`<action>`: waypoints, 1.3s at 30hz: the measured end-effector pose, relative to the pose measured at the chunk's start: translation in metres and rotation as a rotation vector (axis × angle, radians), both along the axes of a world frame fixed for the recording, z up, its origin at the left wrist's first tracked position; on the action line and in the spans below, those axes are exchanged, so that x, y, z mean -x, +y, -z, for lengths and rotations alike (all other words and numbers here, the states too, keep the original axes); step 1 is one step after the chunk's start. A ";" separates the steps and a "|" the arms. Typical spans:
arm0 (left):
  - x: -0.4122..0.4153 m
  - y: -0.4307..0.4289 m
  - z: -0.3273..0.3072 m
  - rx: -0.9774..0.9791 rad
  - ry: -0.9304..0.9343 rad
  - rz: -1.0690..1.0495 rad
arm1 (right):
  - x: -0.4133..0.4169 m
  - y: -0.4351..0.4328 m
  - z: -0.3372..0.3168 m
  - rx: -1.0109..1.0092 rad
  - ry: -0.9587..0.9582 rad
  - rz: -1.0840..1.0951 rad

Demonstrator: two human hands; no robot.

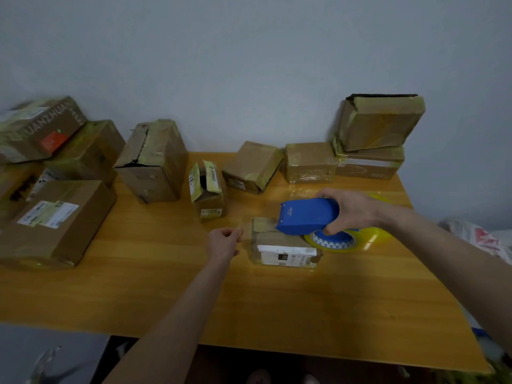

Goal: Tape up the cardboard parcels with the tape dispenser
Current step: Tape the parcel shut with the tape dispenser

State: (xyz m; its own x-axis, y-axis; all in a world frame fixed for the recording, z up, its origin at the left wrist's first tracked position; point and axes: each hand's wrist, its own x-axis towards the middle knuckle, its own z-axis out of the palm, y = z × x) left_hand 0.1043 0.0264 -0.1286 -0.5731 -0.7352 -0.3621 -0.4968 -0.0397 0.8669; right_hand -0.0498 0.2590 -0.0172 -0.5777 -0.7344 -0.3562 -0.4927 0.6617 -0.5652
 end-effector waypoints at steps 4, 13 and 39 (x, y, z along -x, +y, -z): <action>0.004 -0.001 0.013 0.024 -0.054 0.006 | -0.001 -0.008 -0.001 -0.081 0.060 -0.020; 0.013 0.005 0.023 0.080 -0.239 0.194 | -0.003 -0.014 0.001 -0.095 0.085 0.008; 0.012 0.043 0.015 1.073 -0.388 1.034 | -0.002 0.005 -0.005 -0.063 0.144 -0.059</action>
